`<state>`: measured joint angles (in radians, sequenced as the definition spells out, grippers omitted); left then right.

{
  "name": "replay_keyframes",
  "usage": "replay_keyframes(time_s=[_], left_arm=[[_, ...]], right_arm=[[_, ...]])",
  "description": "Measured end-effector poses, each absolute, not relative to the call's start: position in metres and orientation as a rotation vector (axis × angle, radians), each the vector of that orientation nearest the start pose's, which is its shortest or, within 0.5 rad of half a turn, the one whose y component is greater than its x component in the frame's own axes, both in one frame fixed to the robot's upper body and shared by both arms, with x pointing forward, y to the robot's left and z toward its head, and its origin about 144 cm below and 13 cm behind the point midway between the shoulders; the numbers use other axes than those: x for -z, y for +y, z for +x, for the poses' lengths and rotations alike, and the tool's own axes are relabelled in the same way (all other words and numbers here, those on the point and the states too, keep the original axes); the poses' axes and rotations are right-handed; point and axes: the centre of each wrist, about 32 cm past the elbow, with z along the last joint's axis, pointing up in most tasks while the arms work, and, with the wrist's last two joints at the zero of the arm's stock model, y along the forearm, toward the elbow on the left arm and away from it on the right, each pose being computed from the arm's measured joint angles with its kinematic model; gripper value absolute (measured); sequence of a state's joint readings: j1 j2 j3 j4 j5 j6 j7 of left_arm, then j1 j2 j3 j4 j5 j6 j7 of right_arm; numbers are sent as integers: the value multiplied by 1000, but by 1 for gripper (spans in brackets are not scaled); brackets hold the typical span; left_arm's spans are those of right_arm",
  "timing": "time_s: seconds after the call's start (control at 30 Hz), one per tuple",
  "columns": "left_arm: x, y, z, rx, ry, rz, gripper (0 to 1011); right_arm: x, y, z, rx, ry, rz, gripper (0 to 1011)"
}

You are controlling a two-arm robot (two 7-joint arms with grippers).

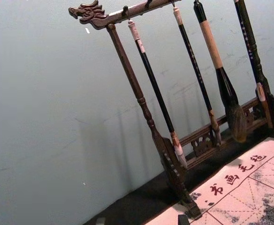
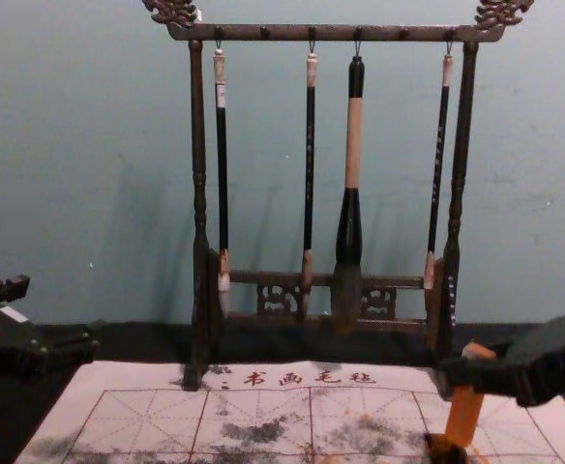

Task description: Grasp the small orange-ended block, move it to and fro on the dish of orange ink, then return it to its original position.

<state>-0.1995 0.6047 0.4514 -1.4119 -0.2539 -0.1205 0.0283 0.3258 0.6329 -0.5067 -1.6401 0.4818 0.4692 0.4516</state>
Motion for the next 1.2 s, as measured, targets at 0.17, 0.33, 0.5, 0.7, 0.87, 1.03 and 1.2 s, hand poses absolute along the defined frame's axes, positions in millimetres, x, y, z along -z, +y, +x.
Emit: replay_keyframes(time_s=[0.17, 0.33, 0.5, 0.7, 0.87, 1.03, 1.2], left_arm=[[-1140, 310, 489, -1248, -285, 304, 1001], [-1140, 310, 489, -1248, -285, 304, 1001], [-1140, 310, 489, -1248, -285, 304, 1001], [-1140, 310, 489, -1248, -285, 304, 1001], [-1140, 310, 489, -1248, -285, 304, 1001], [-1140, 310, 489, -1248, -285, 304, 1001], [-1140, 310, 489, -1248, -285, 304, 1001]], right_arm=[[-1223, -262, 507, 721, 146, -458, 109], [-1221, -259, 510, 723, 148, -461, 109], [-1218, -257, 513, 726, 150, -464, 109], [-1216, -256, 516, 730, 150, -470, 109], [-1214, -257, 517, 731, 149, -478, 109], [-1209, -255, 517, 722, 150, -489, 109], [-1205, -252, 518, 713, 144, -496, 109]])
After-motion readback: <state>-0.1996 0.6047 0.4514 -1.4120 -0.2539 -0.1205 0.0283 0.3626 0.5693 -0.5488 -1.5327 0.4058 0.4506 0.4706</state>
